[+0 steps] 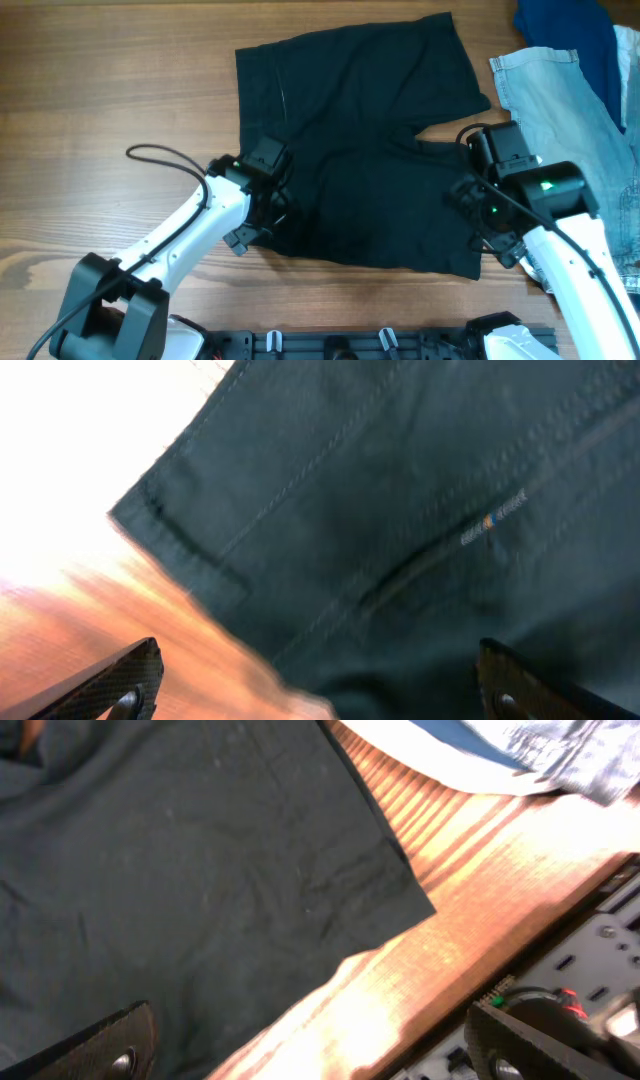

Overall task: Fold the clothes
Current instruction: 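Grasp the bottom corners of the shorts with both grippers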

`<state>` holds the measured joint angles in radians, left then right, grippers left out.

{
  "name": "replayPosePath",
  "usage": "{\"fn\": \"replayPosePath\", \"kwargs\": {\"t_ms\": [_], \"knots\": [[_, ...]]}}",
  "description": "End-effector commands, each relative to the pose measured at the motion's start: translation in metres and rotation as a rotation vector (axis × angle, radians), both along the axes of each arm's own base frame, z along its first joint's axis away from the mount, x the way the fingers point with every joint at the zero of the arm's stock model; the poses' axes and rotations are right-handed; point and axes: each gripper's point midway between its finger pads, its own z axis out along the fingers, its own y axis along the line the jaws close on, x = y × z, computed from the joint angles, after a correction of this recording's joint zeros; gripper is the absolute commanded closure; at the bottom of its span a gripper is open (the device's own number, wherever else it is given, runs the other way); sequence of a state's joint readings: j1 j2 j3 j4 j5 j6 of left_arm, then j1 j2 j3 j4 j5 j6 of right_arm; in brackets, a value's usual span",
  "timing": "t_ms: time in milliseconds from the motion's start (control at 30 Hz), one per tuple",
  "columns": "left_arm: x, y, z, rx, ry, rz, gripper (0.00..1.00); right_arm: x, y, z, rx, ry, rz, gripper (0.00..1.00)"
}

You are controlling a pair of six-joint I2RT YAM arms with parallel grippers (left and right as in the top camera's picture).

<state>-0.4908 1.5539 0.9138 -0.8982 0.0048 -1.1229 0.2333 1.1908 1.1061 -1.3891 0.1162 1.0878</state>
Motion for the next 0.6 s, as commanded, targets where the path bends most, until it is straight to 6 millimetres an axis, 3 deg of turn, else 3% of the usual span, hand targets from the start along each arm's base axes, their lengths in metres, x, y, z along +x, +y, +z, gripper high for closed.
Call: {"fn": "replayPosePath", "kwargs": {"t_ms": [0,167,300,533,567], "knots": [[0.000,0.007,-0.018,0.003,-0.030,0.126,0.00,-0.007,0.007,-0.022,0.041,0.033,-0.041,0.01],[0.003,0.024,-0.022,0.034,-0.035,0.173,0.00,-0.009,0.015,-0.039,0.086,0.050,-0.028,0.03],[-0.002,0.035,-0.031,0.065,-0.034,0.192,0.03,-0.009,0.015,-0.041,0.087,0.053,-0.027,0.03],[-0.010,0.039,-0.045,0.059,-0.035,0.242,0.39,-0.010,0.015,-0.041,0.087,0.057,-0.027,0.06],[-0.010,0.039,-0.045,0.060,-0.035,0.241,0.50,-0.010,0.015,-0.041,0.087,0.057,-0.027,0.06]]}}
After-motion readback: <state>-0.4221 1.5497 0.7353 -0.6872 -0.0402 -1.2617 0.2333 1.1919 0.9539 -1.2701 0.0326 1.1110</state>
